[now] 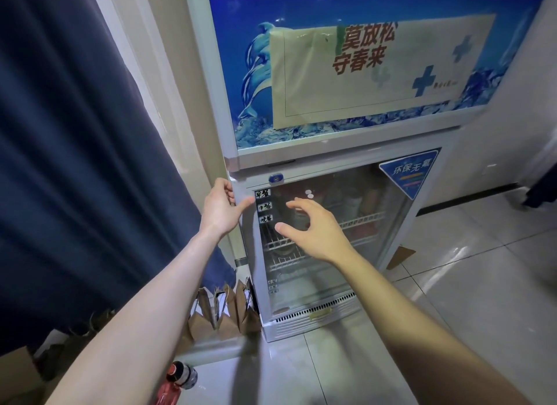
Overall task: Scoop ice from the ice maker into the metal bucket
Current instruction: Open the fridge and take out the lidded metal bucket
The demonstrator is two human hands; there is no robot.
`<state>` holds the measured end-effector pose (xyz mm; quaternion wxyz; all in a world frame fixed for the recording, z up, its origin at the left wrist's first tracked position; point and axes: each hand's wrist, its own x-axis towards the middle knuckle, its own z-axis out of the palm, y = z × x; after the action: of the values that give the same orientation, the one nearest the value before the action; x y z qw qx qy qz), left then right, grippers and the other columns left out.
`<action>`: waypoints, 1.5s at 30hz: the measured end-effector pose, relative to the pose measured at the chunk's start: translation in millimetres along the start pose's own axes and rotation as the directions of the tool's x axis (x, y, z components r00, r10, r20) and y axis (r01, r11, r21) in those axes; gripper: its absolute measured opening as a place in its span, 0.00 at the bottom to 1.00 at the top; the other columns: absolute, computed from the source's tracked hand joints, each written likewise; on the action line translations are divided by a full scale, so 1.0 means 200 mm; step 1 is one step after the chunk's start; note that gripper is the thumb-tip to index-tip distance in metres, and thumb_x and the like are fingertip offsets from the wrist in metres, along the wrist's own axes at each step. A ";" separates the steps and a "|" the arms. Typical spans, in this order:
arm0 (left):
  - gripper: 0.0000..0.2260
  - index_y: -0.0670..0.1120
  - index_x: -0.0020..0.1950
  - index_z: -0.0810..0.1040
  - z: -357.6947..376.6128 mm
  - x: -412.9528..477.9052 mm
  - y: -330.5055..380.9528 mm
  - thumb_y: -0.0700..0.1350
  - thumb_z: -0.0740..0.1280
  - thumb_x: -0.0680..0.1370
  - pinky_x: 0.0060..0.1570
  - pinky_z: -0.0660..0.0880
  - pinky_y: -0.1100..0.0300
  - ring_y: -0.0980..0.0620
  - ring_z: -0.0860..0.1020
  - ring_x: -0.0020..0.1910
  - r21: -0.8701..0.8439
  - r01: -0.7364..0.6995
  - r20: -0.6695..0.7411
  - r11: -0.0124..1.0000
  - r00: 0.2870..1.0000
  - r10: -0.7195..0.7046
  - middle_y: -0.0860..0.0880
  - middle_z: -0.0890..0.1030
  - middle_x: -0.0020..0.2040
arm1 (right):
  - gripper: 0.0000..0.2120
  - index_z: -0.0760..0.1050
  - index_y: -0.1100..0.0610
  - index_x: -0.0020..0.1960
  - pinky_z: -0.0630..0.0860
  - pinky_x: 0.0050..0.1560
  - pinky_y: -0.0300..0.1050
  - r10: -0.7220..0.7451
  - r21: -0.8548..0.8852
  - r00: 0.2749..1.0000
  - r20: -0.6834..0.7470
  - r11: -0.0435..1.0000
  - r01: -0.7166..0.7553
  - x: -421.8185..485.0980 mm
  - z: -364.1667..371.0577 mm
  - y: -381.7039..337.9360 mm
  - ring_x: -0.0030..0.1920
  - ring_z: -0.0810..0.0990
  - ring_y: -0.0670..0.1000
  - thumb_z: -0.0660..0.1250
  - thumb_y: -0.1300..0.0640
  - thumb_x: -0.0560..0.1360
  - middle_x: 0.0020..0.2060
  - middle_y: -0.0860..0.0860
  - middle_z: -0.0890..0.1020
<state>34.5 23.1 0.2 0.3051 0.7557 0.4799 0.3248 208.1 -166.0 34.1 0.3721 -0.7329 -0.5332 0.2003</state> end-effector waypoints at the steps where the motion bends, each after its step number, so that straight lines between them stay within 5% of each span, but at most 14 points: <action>1: 0.23 0.47 0.59 0.74 0.00 0.00 0.00 0.56 0.81 0.75 0.42 0.75 0.65 0.52 0.82 0.48 0.003 -0.001 0.006 1.000 1.000 0.001 0.52 0.83 0.50 | 0.31 0.76 0.48 0.74 0.71 0.76 0.54 -0.004 -0.001 1.000 -0.003 1.000 0.004 -0.01 0.00 0.00 0.74 0.73 0.46 0.75 0.38 0.75 0.75 0.45 0.74; 10: 0.28 0.47 0.61 0.73 -0.01 -0.15 0.02 0.57 0.84 0.71 0.52 0.82 0.48 0.48 0.83 0.50 0.019 0.007 0.018 1.000 1.000 -0.008 0.52 0.84 0.51 | 0.29 0.74 0.50 0.75 0.71 0.73 0.47 -0.119 -0.022 0.988 -0.097 0.993 0.117 -0.08 -0.09 0.00 0.71 0.74 0.45 0.74 0.42 0.77 0.73 0.44 0.76; 15: 0.34 0.49 0.63 0.74 -0.02 -0.39 0.07 0.61 0.85 0.66 0.51 0.82 0.54 0.54 0.83 0.51 -0.010 -0.021 0.062 1.000 0.998 0.021 0.56 0.84 0.53 | 0.29 0.72 0.52 0.75 0.68 0.73 0.41 -0.301 -0.100 0.936 -0.183 0.953 0.287 -0.09 -0.13 -0.02 0.73 0.71 0.46 0.74 0.46 0.77 0.72 0.46 0.75; 20: 0.27 0.50 0.56 0.75 -0.02 -0.62 0.13 0.55 0.87 0.68 0.44 0.78 0.67 0.53 0.82 0.47 -0.017 -0.024 0.044 1.000 0.999 0.025 0.52 0.85 0.49 | 0.37 0.68 0.51 0.80 0.57 0.81 0.46 -0.406 -0.189 0.913 -0.028 0.899 0.394 -0.07 -0.13 -0.05 0.82 0.60 0.47 0.73 0.37 0.77 0.80 0.48 0.69; 23: 0.24 0.55 0.54 0.75 -0.03 -0.75 0.17 0.49 0.87 0.68 0.47 0.79 0.66 0.54 0.84 0.46 -0.009 0.000 0.049 1.000 0.999 0.001 0.52 0.85 0.48 | 0.35 0.73 0.51 0.77 0.52 0.84 0.52 -0.439 -0.274 0.896 0.066 0.855 0.440 -0.08 -0.12 -0.05 0.79 0.66 0.50 0.68 0.31 0.77 0.75 0.49 0.75; 27: 0.24 0.56 0.57 0.77 -0.03 -0.88 0.20 0.43 0.86 0.69 0.55 0.83 0.59 0.53 0.85 0.50 -0.017 0.022 0.070 1.000 0.997 -0.020 0.53 0.85 0.50 | 0.27 0.78 0.50 0.66 0.59 0.82 0.56 -0.511 -0.284 0.858 0.052 0.817 0.503 -0.11 -0.15 0.00 0.64 0.75 0.49 0.67 0.31 0.77 0.60 0.46 0.80; 34: 0.21 0.54 0.58 0.79 0.02 -1.14 0.27 0.43 0.85 0.71 0.52 0.78 0.70 0.58 0.84 0.49 0.040 0.076 -0.017 0.996 0.997 -0.075 0.56 0.85 0.50 | 0.27 0.77 0.47 0.65 0.57 0.83 0.57 -0.543 -0.240 0.837 0.062 0.806 0.541 -0.25 -0.23 0.09 0.63 0.75 0.48 0.65 0.30 0.77 0.60 0.44 0.80; 40: 0.13 0.54 0.56 0.80 0.07 -1.30 0.36 0.43 0.79 0.76 0.52 0.81 0.63 0.56 0.85 0.47 0.022 0.088 -0.084 0.996 0.993 -0.086 0.54 0.86 0.48 | 0.23 0.79 0.47 0.60 0.58 0.81 0.56 -0.539 -0.163 0.842 -0.008 0.832 0.531 -0.41 -0.30 0.15 0.59 0.76 0.46 0.65 0.31 0.78 0.56 0.42 0.81; 45: 0.09 0.52 0.58 0.81 0.11 -1.37 0.46 0.44 0.76 0.80 0.51 0.78 0.70 0.59 0.84 0.49 0.032 0.040 -0.110 0.999 0.993 -0.037 0.57 0.86 0.49 | 0.18 0.78 0.47 0.55 0.65 0.75 0.56 -0.516 -0.129 0.855 -0.052 0.852 0.507 -0.56 -0.38 0.21 0.55 0.74 0.44 0.65 0.33 0.79 0.52 0.41 0.80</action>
<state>10.6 -266.7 3.7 0.2714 0.7325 0.5159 0.3515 248.0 -301.1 39.3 0.3928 -0.5920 -0.7029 0.0331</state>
